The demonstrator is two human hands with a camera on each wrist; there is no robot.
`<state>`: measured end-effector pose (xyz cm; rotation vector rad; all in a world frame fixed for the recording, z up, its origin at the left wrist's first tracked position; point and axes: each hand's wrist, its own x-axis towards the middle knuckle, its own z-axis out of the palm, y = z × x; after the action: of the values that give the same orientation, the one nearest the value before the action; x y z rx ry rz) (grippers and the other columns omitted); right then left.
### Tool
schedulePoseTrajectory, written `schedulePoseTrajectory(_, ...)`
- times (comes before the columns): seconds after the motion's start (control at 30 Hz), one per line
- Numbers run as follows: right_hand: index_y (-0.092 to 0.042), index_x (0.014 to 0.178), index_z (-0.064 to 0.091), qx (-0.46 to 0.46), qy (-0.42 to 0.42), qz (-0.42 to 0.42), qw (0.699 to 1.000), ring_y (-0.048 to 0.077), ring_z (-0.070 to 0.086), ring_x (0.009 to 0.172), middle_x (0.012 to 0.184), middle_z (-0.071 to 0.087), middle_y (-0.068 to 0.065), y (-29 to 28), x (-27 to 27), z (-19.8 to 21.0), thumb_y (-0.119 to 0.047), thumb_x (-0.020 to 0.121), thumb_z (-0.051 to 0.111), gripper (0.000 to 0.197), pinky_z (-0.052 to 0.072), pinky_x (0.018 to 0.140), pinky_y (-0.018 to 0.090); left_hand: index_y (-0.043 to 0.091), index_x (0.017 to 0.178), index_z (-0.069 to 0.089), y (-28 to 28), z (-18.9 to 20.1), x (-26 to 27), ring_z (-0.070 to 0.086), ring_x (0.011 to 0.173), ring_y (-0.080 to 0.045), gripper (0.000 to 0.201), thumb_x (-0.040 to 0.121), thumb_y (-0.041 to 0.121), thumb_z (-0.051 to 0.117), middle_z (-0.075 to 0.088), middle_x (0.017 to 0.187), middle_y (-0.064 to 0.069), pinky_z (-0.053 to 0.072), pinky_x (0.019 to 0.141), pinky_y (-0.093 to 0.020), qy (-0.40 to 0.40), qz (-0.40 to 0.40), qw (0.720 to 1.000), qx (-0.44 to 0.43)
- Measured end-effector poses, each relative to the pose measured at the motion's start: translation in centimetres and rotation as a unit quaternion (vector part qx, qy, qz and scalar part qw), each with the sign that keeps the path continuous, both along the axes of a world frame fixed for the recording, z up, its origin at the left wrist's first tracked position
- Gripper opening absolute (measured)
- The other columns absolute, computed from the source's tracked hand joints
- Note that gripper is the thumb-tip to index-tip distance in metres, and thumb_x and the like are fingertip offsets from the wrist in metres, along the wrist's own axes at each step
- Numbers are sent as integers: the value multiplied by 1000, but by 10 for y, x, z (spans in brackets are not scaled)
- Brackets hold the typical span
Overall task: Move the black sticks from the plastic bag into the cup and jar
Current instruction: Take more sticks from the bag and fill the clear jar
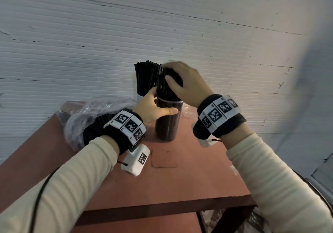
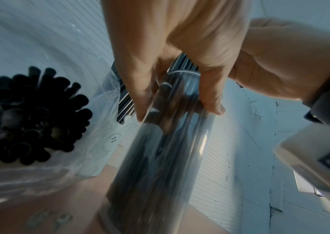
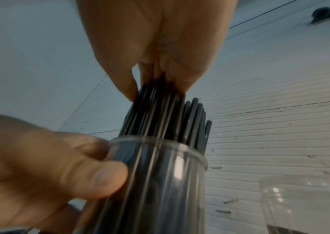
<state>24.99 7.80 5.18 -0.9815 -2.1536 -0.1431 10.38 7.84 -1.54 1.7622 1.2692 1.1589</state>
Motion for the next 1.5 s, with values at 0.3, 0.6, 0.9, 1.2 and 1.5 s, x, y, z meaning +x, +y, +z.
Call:
schedulePoseTrajectory(0.3,-15,144,42,-2,-73,-10,997,15,34,140,150,41,1,-12,-2,-6,-26,100,43,45,25,116,28,16,142,36,-2,-3,2,49,118,-6,90,68,28,86,54,128,9,36,94,-21,-33,-5,999,-11)
schedulePoseTrajectory(0.6,-13,139,48,31,-10,-13,999,17,34,140,146,46,2,-19,-8,-5,-26,98,47,43,22,116,27,18,154,10,-3,-1,-7,26,144,-13,106,75,23,81,26,157,3,24,109,-25,8,-23,998,-55)
schedulePoseTrajectory(0.9,-9,95,69,-93,110,59,988,11,60,78,89,67,2,-42,-66,-30,-12,89,58,13,45,71,15,30,98,67,-45,16,-89,64,91,-8,33,81,3,59,68,104,7,50,82,-24,5,122,989,89)
schedulePoseTrajectory(1.2,-11,129,58,-306,-221,36,926,25,53,119,130,59,8,-30,-149,-74,-32,99,47,38,40,101,32,38,104,64,-53,0,-169,61,109,-32,36,80,12,66,66,118,-9,51,91,-41,215,137,967,4)
schedulePoseTrajectory(1.5,-6,126,54,-319,-282,-42,904,30,56,113,124,60,12,-26,-185,-78,-36,94,53,44,44,93,35,29,116,64,-57,-3,-181,53,115,-11,50,81,-6,58,59,121,1,46,98,-34,160,106,981,13)
